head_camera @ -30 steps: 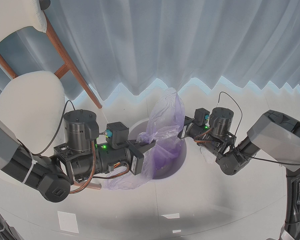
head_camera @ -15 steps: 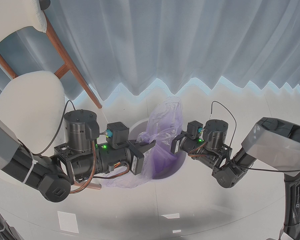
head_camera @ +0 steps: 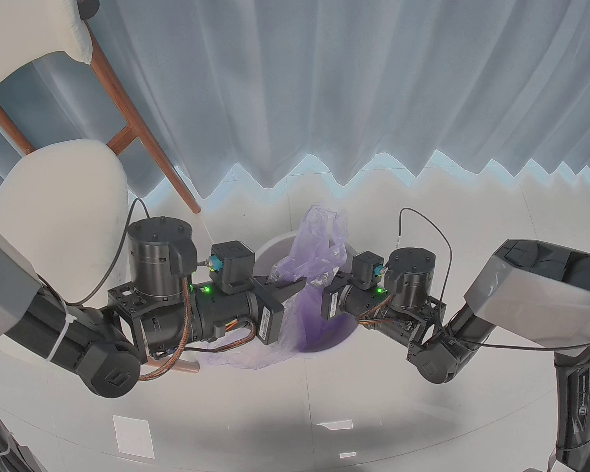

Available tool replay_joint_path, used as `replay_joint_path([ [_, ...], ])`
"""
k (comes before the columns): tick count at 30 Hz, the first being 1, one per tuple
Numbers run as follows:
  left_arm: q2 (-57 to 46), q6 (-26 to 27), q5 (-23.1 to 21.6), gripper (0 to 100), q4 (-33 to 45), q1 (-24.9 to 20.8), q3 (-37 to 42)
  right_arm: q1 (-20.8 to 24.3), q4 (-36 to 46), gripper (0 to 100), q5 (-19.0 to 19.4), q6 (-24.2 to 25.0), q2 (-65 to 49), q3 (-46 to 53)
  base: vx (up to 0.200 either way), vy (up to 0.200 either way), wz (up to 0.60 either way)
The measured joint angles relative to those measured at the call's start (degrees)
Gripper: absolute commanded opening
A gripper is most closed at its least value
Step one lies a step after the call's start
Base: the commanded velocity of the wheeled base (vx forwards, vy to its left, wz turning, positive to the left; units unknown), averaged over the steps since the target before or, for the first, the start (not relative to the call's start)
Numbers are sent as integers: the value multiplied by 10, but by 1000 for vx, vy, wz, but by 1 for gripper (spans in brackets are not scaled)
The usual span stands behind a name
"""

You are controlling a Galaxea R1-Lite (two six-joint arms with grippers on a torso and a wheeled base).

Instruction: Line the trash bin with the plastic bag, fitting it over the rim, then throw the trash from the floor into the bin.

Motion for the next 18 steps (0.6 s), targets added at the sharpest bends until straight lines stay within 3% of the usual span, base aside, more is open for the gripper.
replay_joint_path([
  [10, 3, 0, 0, 0, -1, 0, -1, -14, -17, 0, -1, 0, -4, 12, 0, 0, 0],
  [18, 12, 1, 2, 0, -2, 0, -5, -19, -27, 0, -1, 2, -43, 84, 0, 0, 0],
])
